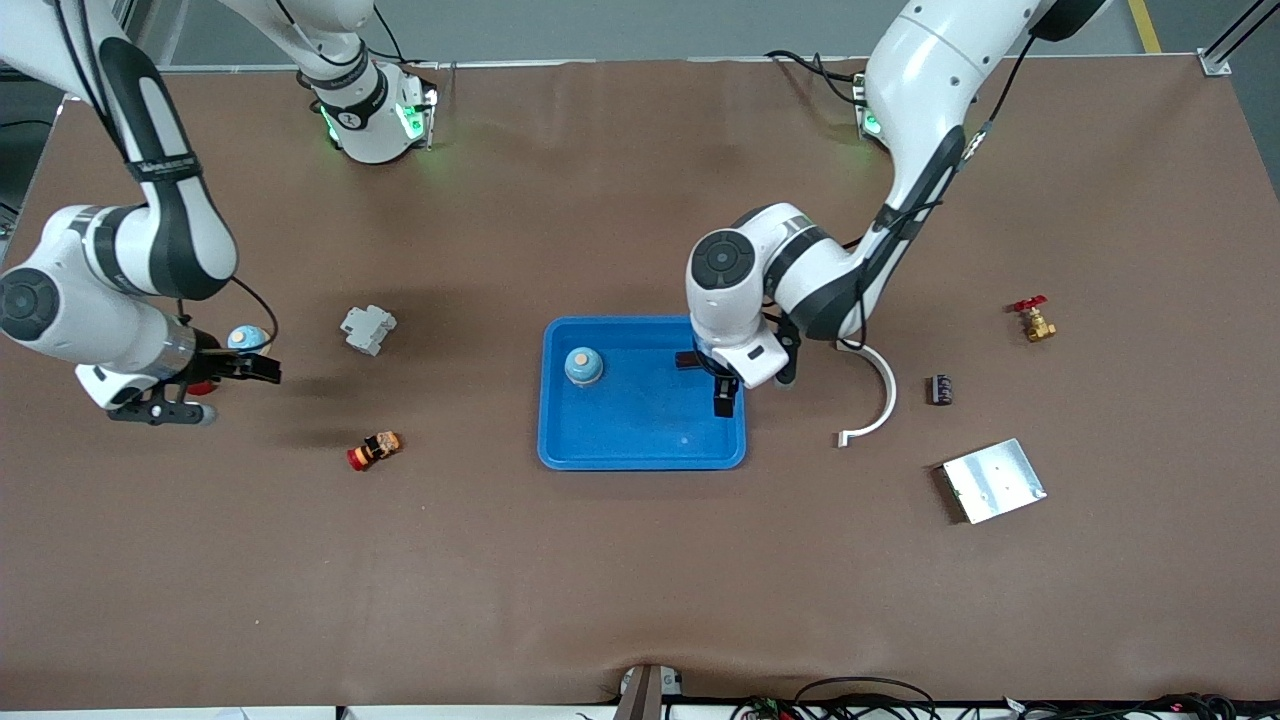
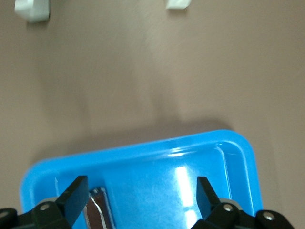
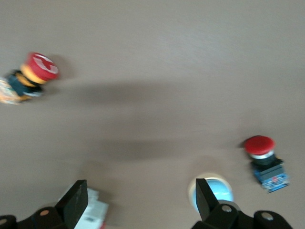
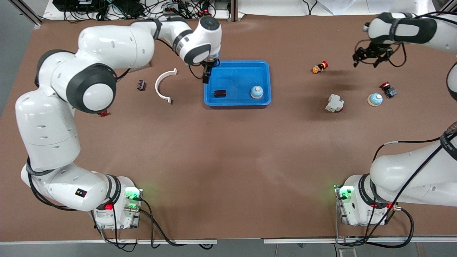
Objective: Place electrolytic capacitor and blue bell in tray
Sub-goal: 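Open the left gripper on the capacitor while the right gripper withdraws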
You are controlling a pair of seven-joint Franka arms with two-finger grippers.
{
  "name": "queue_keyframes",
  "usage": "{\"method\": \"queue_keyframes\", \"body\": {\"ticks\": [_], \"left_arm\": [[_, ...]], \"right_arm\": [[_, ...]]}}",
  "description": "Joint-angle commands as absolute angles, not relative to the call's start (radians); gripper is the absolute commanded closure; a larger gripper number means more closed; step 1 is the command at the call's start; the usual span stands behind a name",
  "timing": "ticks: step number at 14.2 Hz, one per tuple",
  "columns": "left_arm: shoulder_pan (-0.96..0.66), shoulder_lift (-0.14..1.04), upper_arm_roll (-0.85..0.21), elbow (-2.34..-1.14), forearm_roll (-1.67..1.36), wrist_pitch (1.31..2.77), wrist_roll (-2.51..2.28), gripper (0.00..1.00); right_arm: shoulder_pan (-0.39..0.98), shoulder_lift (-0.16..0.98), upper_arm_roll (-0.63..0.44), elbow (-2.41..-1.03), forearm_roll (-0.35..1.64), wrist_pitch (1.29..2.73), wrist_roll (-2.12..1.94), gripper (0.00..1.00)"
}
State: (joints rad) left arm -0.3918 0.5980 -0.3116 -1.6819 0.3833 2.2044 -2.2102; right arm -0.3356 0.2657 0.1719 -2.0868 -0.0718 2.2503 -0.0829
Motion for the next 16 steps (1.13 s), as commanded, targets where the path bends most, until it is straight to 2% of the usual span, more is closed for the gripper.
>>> {"method": "queue_keyframes", "body": {"ticks": [1, 7, 11, 16], "left_arm": [[-0.362, 0.522, -0.324, -1.704, 0.324, 2.142, -1.989, 0.0], [-0.286, 0.388, -0.325, -1.801, 0.308, 2.126, -1.426, 0.0], [-0.261, 0.387, -0.322, -1.796, 0.313, 2.138, -1.254, 0.0], [-0.106, 0.376, -0.366, -1.798, 0.302, 2.138, -0.809, 0.0]], "right_arm": [[-0.38, 0.227, 0.192, -2.207, -0.104, 2.351, -0.112, 0.0], [-0.455, 0.235, 0.19, -2.233, -0.11, 2.338, -0.199, 0.0], [-0.517, 0.255, 0.19, -2.244, -0.199, 2.342, -0.199, 0.0], [-0.529, 0.268, 0.19, -2.302, -0.199, 2.407, -0.196, 0.0]]}}
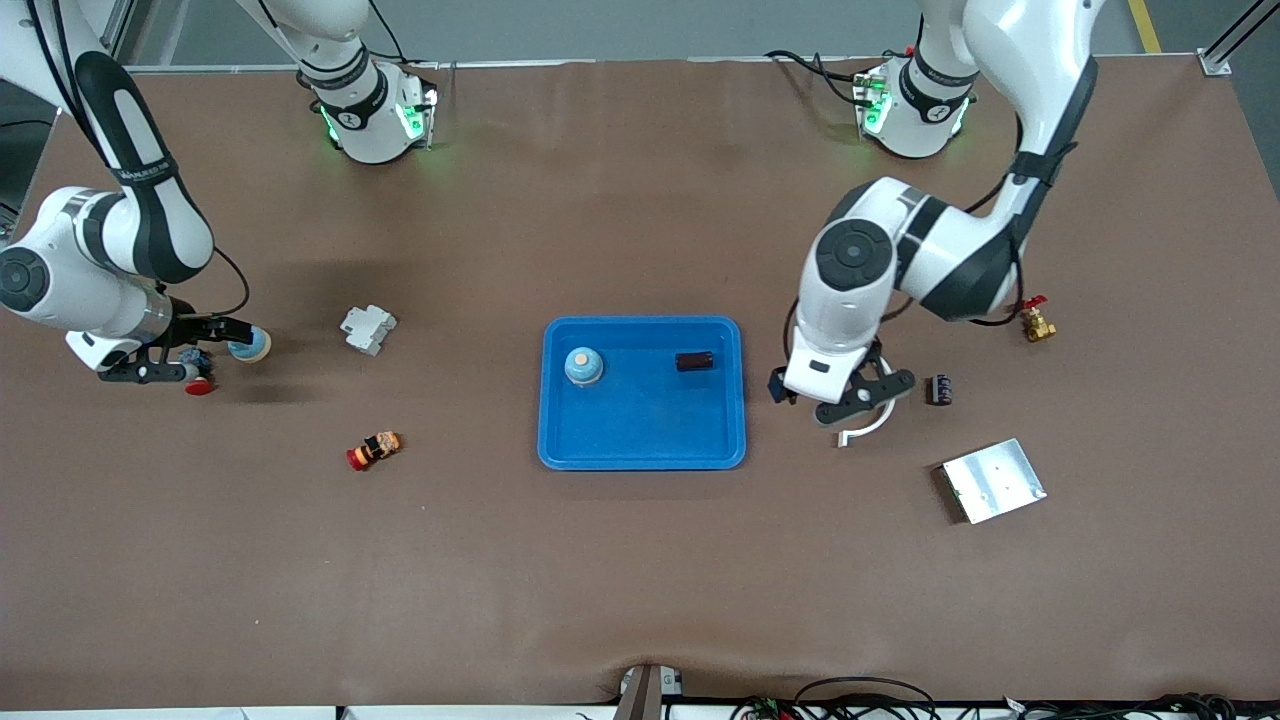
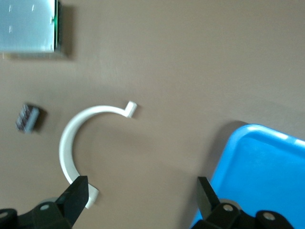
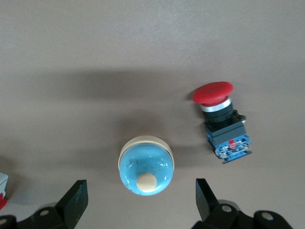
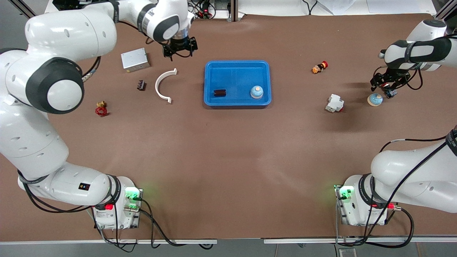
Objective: Place electrolytic capacitor and blue bell in tray
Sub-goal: 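Grasp another capacitor with the left gripper while the right gripper grasps another bell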
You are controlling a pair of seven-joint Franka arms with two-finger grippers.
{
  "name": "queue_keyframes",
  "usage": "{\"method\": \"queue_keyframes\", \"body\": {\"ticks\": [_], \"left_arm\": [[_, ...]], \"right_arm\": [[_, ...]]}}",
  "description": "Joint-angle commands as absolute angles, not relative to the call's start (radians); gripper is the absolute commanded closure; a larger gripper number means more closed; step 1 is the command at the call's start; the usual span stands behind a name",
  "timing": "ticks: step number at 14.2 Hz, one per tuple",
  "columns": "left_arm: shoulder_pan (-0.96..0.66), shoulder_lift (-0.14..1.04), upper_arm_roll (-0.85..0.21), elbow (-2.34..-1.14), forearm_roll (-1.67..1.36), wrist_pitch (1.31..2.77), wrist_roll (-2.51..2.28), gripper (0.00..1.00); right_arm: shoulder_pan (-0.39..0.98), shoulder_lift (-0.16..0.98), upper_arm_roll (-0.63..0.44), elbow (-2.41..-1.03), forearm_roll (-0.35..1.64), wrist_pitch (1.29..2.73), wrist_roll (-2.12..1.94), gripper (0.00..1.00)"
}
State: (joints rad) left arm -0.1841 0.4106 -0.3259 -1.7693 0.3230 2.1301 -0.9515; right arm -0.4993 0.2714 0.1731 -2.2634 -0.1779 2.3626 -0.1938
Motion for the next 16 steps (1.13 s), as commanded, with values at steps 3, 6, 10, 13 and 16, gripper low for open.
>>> {"method": "queue_keyframes", "body": {"ticks": [3, 6, 10, 13, 16], "left_arm": [[0.064, 0.361, -0.475, -1.845, 0.288, 2.183, -0.689, 0.0], [0.245, 0.309, -0.561, -1.951, 0.287, 2.247, -0.504, 0.0], [0.403, 0.275, -0.633, -2.034, 0.287, 2.27, -0.353, 0.0], [0.485, 0.23, -0.655, -2.166, 0.287, 2.393, -0.258, 0.0], [0.515, 0.232, -0.653, -2.241, 0.288, 2.491, -0.222, 0.0]], "right_arm": [[-0.529, 0.279, 0.19, -2.303, -0.201, 2.424, -0.196, 0.0], [-0.54, 0.307, 0.19, -2.304, -0.199, 2.46, -0.195, 0.0], [-0.56, 0.334, 0.19, -2.321, -0.199, 2.51, -0.195, 0.0], [-0.555, 0.342, 0.19, -2.322, -0.201, 2.51, -0.198, 0.0], [-0.555, 0.345, 0.19, -2.322, -0.201, 2.511, -0.196, 0.0]]}}
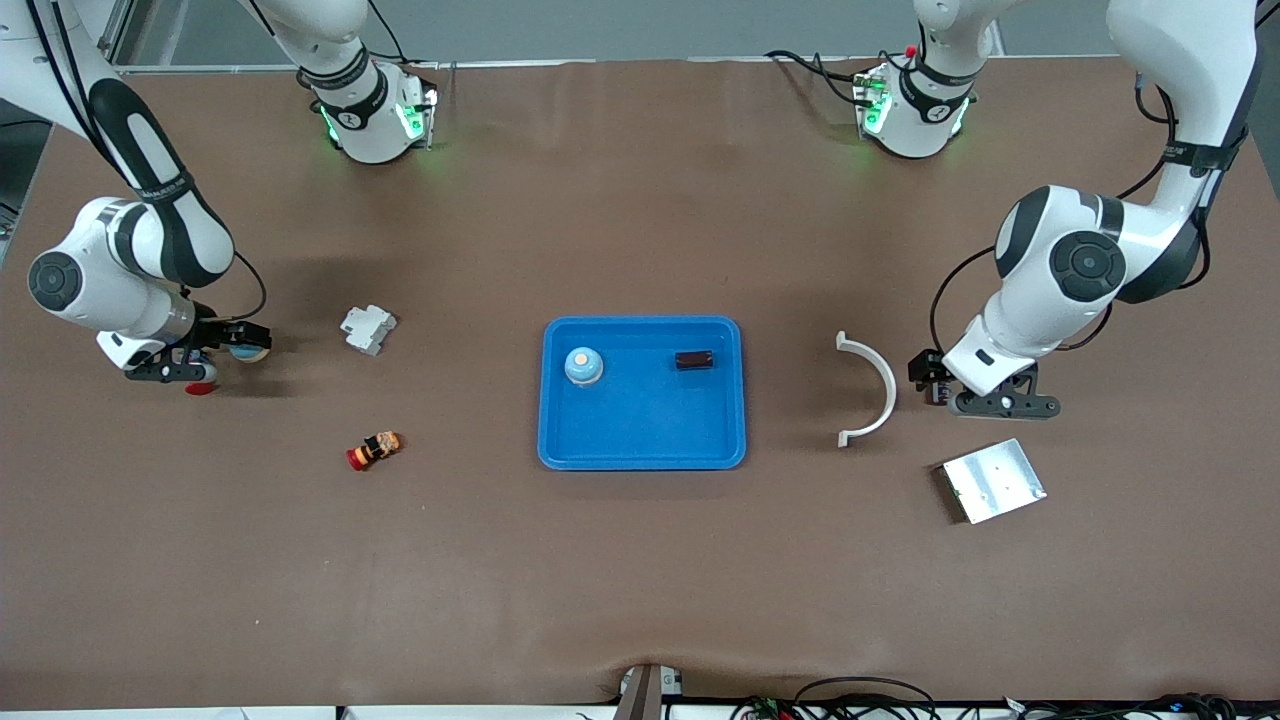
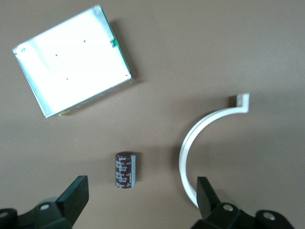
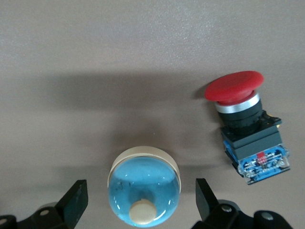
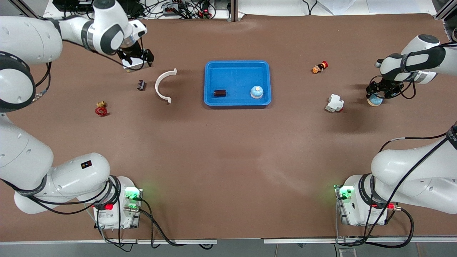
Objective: Place electrolytic capacitor and blue bell in tray
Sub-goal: 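Grasp another capacitor with the left gripper while the right gripper grasps another bell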
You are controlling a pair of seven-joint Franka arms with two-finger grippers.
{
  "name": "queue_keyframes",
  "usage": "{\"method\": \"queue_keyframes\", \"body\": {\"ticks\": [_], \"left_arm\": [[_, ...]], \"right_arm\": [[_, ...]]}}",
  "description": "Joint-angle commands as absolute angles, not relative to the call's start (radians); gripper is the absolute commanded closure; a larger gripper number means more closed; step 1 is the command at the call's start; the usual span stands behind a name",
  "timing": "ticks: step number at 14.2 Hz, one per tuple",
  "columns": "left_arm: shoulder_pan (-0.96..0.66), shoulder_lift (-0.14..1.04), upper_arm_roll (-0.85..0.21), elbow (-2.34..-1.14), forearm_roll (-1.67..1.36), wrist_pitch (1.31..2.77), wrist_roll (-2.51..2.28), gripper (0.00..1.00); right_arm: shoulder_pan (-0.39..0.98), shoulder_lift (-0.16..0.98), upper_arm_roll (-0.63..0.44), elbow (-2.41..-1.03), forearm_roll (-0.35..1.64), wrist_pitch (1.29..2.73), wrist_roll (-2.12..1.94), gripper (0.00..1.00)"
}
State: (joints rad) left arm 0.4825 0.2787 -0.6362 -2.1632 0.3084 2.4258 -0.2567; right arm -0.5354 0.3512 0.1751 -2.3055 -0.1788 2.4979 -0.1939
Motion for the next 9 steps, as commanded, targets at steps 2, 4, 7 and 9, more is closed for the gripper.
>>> {"method": "queue_keyframes", "body": {"ticks": [2, 4, 7, 9], "left_arm": [[0.547, 0.244, -0.652, -2.279, 0.288, 2.555, -0.184, 0.0], [0.557, 0.273, -0.649, -2.296, 0.296, 2.6, -0.17, 0.0], [0.592, 0.342, -0.647, -2.293, 0.333, 2.654, -0.172, 0.0], [0.601, 0.394, -0.646, -2.283, 0.376, 2.671, -0.189, 0.0]], "right_arm": [[-0.555, 0.348, 0.19, -2.322, -0.201, 2.511, -0.196, 0.03], [-0.561, 0.354, 0.19, -2.321, -0.201, 2.511, -0.202, 0.24], [-0.558, 0.356, 0.192, -2.321, -0.201, 2.51, -0.202, 0.49], [-0.558, 0.353, 0.192, -2.319, -0.201, 2.499, -0.204, 0.71]]}}
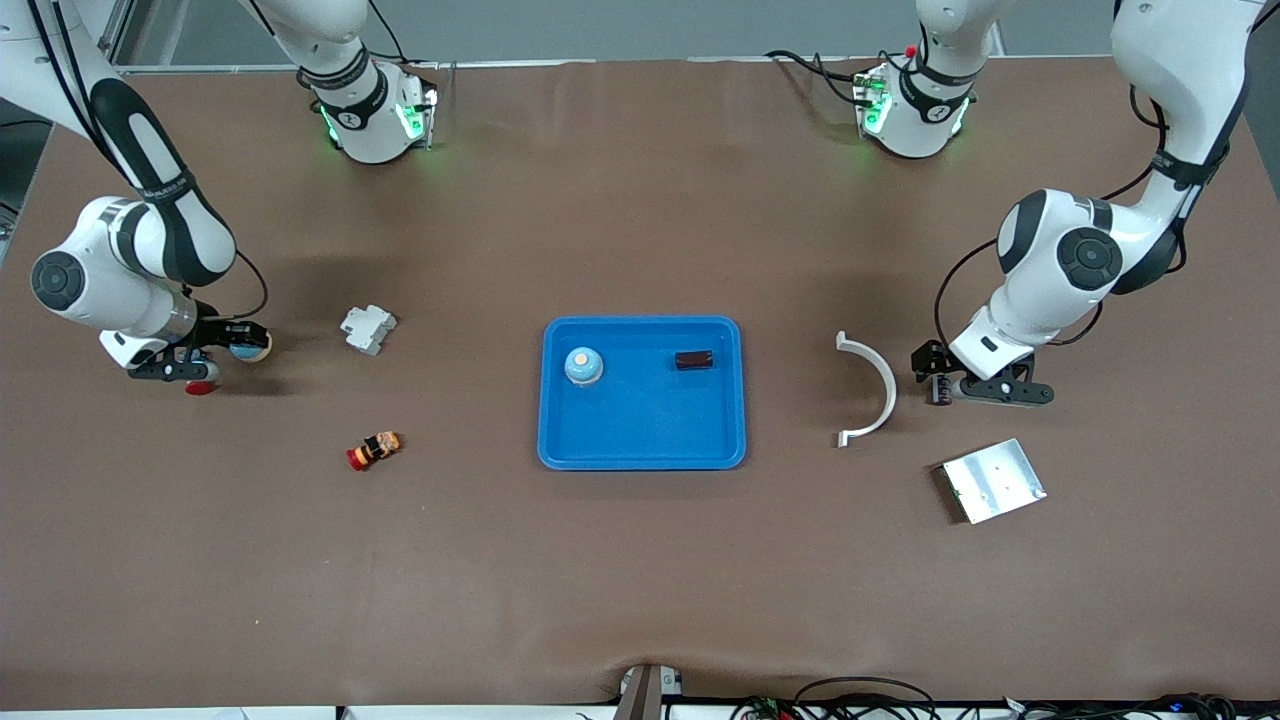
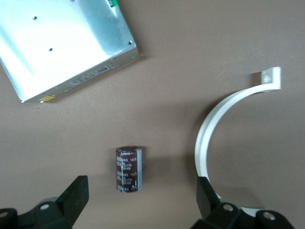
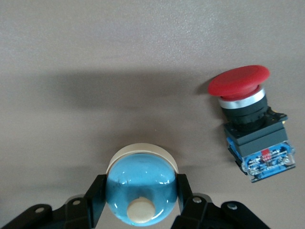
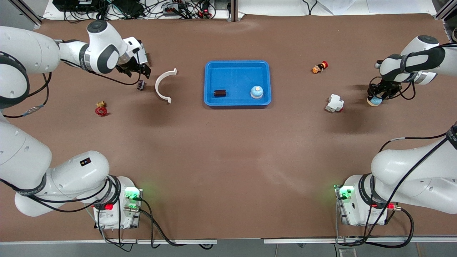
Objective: Place electrolytic capacitor and blue bell in tray
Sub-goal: 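Grasp another capacitor with the left gripper while the right gripper grasps another bell, then carry the second capacitor and bell over the blue tray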
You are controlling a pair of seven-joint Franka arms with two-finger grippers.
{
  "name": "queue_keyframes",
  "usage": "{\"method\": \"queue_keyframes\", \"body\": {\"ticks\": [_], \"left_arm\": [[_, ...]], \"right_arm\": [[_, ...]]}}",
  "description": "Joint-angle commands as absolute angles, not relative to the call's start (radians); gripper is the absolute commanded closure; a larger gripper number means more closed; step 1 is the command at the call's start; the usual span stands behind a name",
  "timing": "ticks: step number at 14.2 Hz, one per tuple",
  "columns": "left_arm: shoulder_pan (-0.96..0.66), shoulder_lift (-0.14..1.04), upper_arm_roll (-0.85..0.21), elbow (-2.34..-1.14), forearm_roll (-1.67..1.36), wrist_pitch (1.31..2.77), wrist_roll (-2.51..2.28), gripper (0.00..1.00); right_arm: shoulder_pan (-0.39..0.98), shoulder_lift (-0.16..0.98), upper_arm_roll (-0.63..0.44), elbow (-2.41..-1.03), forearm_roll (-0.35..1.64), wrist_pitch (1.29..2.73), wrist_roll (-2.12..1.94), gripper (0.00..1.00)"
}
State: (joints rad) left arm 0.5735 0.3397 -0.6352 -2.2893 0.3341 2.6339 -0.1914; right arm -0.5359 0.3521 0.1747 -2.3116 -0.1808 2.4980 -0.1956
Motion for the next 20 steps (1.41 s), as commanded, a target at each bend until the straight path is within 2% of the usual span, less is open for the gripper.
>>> {"method": "queue_keyframes", "body": {"ticks": [1, 4, 6, 9, 12, 14, 18, 20], "left_arm": [[0.603, 0.411, -0.638, -2.273, 0.394, 2.677, -0.189, 0.0], [0.6, 0.439, -0.609, -2.272, 0.428, 2.692, -0.192, 0.0], [0.598, 0.44, -0.609, -2.272, 0.428, 2.692, -0.201, 0.0], [0.598, 0.451, -0.607, -2.272, 0.428, 2.694, -0.202, 0.0], [0.598, 0.454, -0.594, -2.273, 0.43, 2.703, -0.204, 0.0], [0.6, 0.466, -0.592, -2.273, 0.43, 2.703, -0.204, 0.0], [0.6, 0.479, -0.588, -2.273, 0.43, 2.704, -0.221, 0.0], [0.6, 0.482, -0.588, -2.273, 0.43, 2.71, -0.236, 0.14]], "right_arm": [[-0.558, 0.348, 0.193, -2.316, -0.201, 2.488, -0.216, 0.81], [-0.554, 0.336, 0.206, -2.249, -0.199, 2.377, -0.25, 0.95], [-0.551, 0.333, 0.239, -2.197, -0.193, 2.301, -0.252, 0.98], [-0.537, 0.266, 0.4, -2.145, -0.144, 2.206, -0.198, 1.0], [-0.485, 0.273, 0.546, -2.041, -0.14, 2.114, 0.03, 1.0], [-0.341, 0.281, 0.574, -1.964, -0.117, 2.106, 0.224, 1.0], [-0.12, 0.397, 0.574, -1.815, -0.117, 2.121, 0.536, 1.0], [-0.02, 0.478, 0.569, -1.737, -0.132, 2.126, 0.677, 1.0]]}}
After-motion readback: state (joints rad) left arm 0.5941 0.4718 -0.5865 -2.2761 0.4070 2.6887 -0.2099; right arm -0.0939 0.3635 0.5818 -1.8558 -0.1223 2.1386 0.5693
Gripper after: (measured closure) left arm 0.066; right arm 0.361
